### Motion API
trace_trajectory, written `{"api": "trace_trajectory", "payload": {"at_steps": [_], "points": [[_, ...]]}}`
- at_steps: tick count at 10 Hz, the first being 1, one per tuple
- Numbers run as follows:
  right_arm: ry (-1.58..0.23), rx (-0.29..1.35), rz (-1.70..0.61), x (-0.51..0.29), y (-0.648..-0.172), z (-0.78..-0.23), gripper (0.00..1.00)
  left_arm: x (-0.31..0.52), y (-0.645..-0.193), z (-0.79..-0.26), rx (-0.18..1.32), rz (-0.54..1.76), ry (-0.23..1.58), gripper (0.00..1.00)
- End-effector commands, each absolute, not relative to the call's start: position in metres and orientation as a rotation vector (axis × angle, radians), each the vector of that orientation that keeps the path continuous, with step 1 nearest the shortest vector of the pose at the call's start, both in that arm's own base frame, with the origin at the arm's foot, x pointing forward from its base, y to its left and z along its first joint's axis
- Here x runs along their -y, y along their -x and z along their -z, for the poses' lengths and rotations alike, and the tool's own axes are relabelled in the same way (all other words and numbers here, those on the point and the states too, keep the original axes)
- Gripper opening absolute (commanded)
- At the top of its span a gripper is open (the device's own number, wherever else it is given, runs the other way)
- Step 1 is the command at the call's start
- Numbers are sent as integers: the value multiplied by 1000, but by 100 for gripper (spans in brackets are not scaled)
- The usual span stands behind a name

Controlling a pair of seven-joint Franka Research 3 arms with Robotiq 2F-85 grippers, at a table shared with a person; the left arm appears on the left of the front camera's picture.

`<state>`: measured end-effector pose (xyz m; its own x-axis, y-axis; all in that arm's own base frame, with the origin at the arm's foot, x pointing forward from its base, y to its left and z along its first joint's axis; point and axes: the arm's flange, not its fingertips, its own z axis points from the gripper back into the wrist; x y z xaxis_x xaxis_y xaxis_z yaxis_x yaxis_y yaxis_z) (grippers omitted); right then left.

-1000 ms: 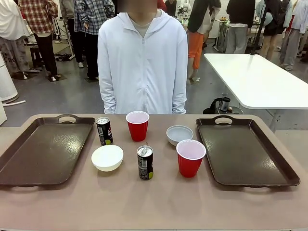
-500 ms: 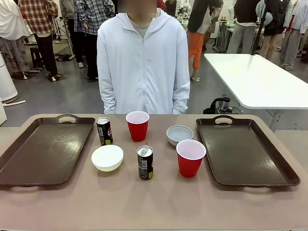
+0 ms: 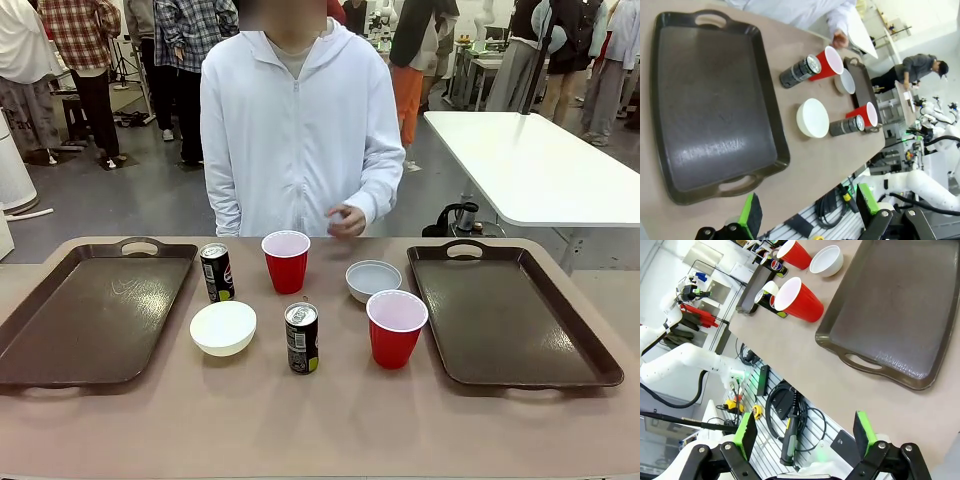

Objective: Prepare tableware on both trays.
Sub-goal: Pick up a Picnic Bowl from the table and place it on a Handle tray.

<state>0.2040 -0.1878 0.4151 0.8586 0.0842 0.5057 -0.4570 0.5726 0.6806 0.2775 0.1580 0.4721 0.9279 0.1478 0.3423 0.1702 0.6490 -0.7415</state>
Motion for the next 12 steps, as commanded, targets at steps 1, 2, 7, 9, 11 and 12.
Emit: {"api": "trace_trajectory", "payload": {"at_steps": [1, 2, 7, 9, 11, 12], "points": [[-924, 461, -336, 188, -204, -415, 100, -159, -277, -472, 406, 20, 890, 100], [-924, 461, -336, 188, -204, -415, 100, -158, -277, -472, 394, 13, 871, 100], [-924, 461, -336, 188, -204, -415, 100, -121, -311, -576, 378, 43, 572, 100], [-924, 461, -336, 188, -204, -415, 100, -71, -345, -597, 272, 122, 445, 100], [-924, 461, -336, 188, -204, -415, 100, -8, -379, -581, 168, 178, 292, 100], [-924, 461, -336, 188, -204, -415, 100, 26, -394, -563, 136, 195, 226, 100]]}}
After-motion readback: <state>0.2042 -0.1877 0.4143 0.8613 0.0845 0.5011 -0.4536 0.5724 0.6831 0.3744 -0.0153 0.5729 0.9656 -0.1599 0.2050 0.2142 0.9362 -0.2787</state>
